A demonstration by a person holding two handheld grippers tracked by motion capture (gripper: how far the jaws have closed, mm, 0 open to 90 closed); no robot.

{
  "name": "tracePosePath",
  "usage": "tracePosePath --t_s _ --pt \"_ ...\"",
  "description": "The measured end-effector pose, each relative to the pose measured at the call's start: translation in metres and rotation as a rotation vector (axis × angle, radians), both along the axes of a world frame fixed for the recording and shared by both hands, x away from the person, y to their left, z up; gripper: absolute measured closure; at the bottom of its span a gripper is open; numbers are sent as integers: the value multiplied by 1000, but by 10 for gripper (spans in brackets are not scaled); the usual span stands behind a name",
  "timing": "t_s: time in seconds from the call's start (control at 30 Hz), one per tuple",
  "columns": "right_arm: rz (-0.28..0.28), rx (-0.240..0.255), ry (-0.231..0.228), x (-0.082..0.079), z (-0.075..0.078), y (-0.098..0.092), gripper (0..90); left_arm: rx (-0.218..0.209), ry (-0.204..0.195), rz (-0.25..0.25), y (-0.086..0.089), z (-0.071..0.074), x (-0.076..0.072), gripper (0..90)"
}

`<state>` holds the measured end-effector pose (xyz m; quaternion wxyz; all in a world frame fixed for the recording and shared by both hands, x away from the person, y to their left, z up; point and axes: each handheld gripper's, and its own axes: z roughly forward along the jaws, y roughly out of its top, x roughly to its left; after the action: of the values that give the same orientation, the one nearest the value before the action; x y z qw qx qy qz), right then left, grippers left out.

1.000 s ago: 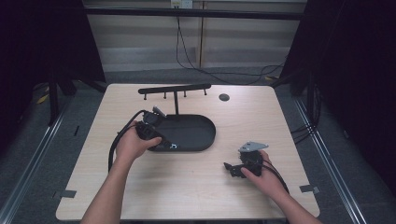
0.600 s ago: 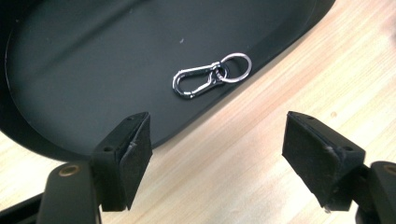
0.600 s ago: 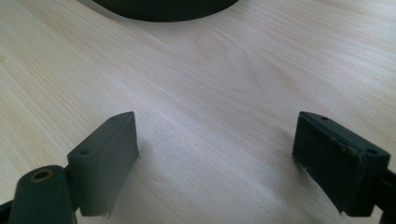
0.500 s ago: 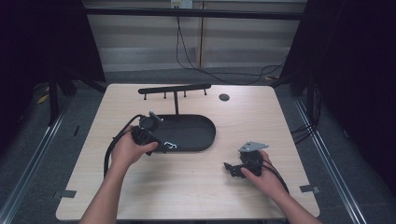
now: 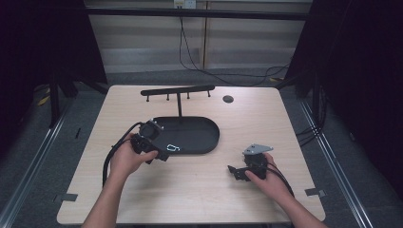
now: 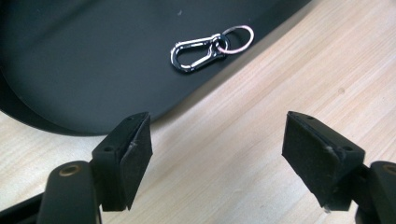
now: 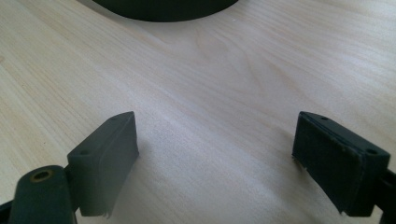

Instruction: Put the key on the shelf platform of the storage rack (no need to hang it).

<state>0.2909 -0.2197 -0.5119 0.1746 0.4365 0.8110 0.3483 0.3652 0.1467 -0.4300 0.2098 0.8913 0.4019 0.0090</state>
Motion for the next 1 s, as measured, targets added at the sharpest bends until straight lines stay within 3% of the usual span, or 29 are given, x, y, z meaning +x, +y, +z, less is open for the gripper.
tracePosePath --t_s 1.0 --pt "0 1 1 0 0 0 137 -20 16 30 28 -16 -15 240"
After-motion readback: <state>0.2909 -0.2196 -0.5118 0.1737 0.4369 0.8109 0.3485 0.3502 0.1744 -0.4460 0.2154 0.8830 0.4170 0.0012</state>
